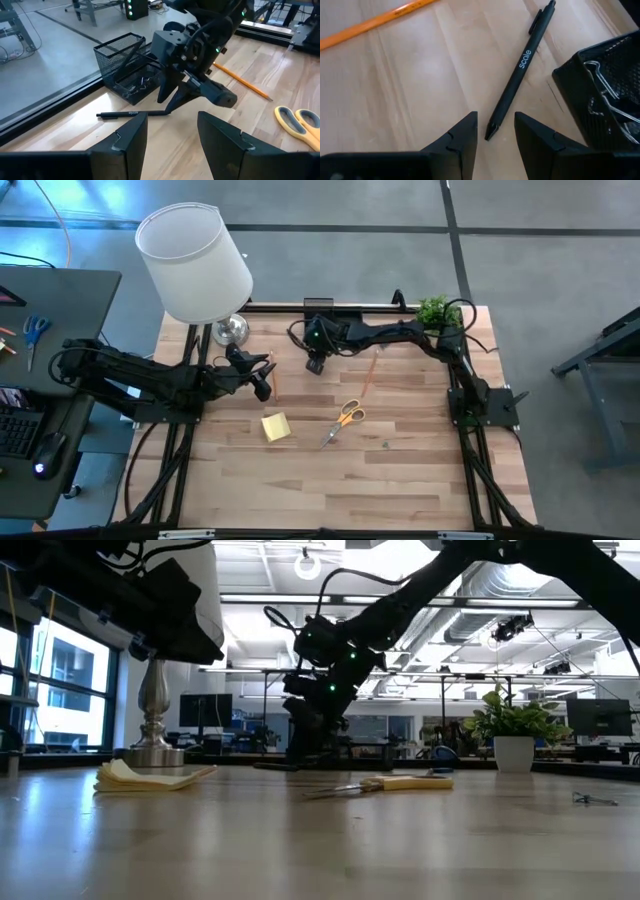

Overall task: Pick and place office supplies into organizer
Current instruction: Put the pen into the desk organizer

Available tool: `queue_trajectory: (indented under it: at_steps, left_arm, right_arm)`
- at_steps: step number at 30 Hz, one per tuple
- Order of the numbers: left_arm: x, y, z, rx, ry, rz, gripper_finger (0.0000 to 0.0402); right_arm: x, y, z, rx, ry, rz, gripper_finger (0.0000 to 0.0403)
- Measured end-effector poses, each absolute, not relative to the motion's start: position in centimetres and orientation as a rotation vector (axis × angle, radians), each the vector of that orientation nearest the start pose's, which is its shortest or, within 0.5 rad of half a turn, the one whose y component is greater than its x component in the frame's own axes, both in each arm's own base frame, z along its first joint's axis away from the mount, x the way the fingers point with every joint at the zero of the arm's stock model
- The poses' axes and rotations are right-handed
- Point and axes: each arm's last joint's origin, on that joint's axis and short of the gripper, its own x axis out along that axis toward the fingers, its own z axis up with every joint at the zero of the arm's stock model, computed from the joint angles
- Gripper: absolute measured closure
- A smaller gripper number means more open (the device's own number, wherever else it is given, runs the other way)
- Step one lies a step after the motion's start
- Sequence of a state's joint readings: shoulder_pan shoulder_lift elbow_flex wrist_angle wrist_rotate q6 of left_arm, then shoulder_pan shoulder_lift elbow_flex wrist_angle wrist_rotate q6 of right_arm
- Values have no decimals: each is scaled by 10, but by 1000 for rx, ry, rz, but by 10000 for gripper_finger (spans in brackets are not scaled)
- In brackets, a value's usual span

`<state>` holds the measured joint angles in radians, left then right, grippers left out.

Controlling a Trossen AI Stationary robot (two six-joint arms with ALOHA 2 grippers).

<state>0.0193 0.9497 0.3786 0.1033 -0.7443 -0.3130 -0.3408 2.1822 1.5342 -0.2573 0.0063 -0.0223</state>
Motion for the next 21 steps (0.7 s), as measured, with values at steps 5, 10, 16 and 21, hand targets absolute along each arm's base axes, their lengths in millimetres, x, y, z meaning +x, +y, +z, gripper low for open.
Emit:
queue_trajectory:
  at_steps: [5, 10, 16, 21]
  left_arm:
    - [184, 23, 196, -121, 327, 809, 238]
    - [184, 23, 196, -122, 329, 805, 238]
    - [184, 23, 196, -122, 329, 806, 238]
    - [184, 23, 196, -122, 329, 805, 238]
  right_arm:
    - [440, -156, 153, 129, 892, -313, 279]
    - [439, -156, 149, 136, 911, -305, 279]
    - [440, -153, 131, 101, 972, -343, 279]
    - [440, -153, 131, 108, 975, -353, 279]
